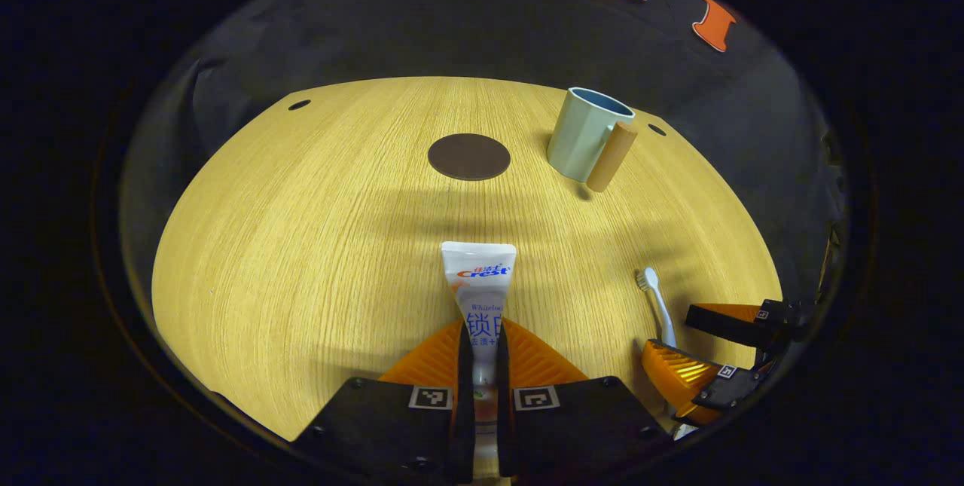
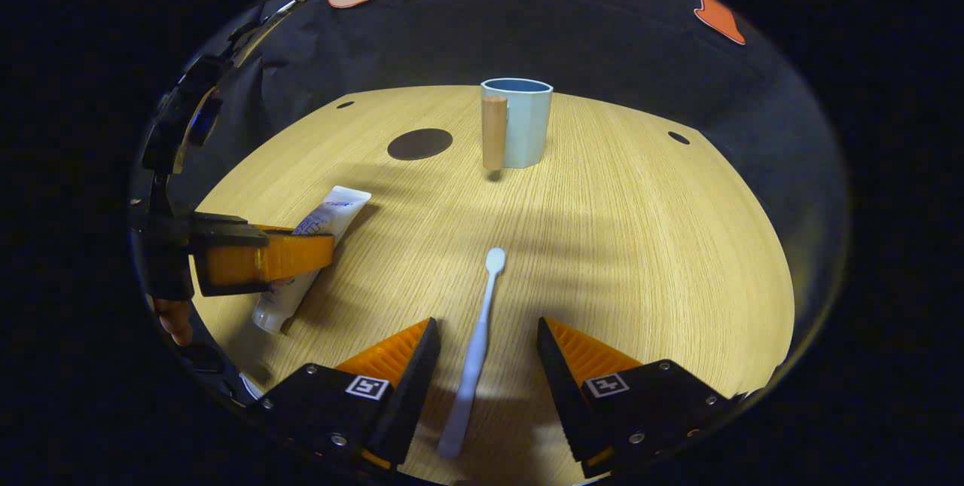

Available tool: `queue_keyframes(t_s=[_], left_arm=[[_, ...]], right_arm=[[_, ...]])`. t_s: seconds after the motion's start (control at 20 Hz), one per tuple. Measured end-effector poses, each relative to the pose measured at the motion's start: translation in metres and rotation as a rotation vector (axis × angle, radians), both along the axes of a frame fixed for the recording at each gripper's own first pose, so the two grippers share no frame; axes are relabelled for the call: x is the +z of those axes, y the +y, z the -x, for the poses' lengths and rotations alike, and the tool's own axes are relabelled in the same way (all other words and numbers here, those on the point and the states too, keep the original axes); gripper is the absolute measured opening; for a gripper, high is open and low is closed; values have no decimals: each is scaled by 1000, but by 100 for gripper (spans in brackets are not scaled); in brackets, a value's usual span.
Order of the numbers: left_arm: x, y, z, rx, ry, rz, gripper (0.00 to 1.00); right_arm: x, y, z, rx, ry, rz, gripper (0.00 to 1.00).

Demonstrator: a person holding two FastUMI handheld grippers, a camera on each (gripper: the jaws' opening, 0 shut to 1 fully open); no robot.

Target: Put the toothbrush and toothpaste on the desktop into the cup, then pick up the cup and place it on the coaster on the desktop.

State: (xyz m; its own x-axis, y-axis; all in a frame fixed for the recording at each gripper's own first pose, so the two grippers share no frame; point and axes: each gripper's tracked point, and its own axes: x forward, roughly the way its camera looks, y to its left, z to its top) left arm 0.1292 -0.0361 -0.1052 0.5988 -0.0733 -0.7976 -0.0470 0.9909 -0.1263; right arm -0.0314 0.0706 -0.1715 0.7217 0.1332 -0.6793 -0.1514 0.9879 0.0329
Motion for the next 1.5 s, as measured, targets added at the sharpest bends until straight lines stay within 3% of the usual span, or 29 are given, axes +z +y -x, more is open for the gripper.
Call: queue_keyframes(t_s=[0.05, 0.35, 0.4, 0.5, 0.65, 0.75, 0.9, 1.2, 1.25, 1.3, 1.35, 1.4, 1.5], left_arm=[[13, 2, -19, 1, -8, -3, 16], [102, 15, -155, -4, -48, -27, 16], [108, 16, -135, -6, -52, -25, 16], [168, 35, -166, -8, -59, -23, 16], [245, 54, -193, -11, -65, -13, 16], [295, 78, -173, -11, -75, -11, 16], [350, 118, -108, -8, -91, 0, 16], [509, 180, -51, -6, -116, 26, 17], [434, 145, -49, -3, -119, 26, 17], [419, 133, -55, 0, -122, 25, 17], [473, 162, -48, 3, -126, 24, 17], [492, 172, -44, 5, -130, 20, 17], [496, 176, -47, 9, -136, -7, 15]], right_arm=[[1, 1, -2, 5, 0, -1, 76], [-2, 4, -1, 26, 3, 3, 28], [-2, 5, -3, 21, 3, 1, 20], [-2, 5, -5, 11, 4, -12, 12], [0, 2, -7, -3, -5, -19, 7], [0, 0, -8, -12, -18, -15, 7], [6, -2, -13, -16, -49, -33, 7], [24, -6, -25, -27, -135, -70, 7], [27, -7, -27, -28, -148, -79, 7], [30, -7, -29, -34, -162, -87, 7], [34, -9, -31, -49, -177, -95, 7], [38, -10, -34, -55, -193, -97, 7], [51, -16, -43, -64, -243, -94, 7]])
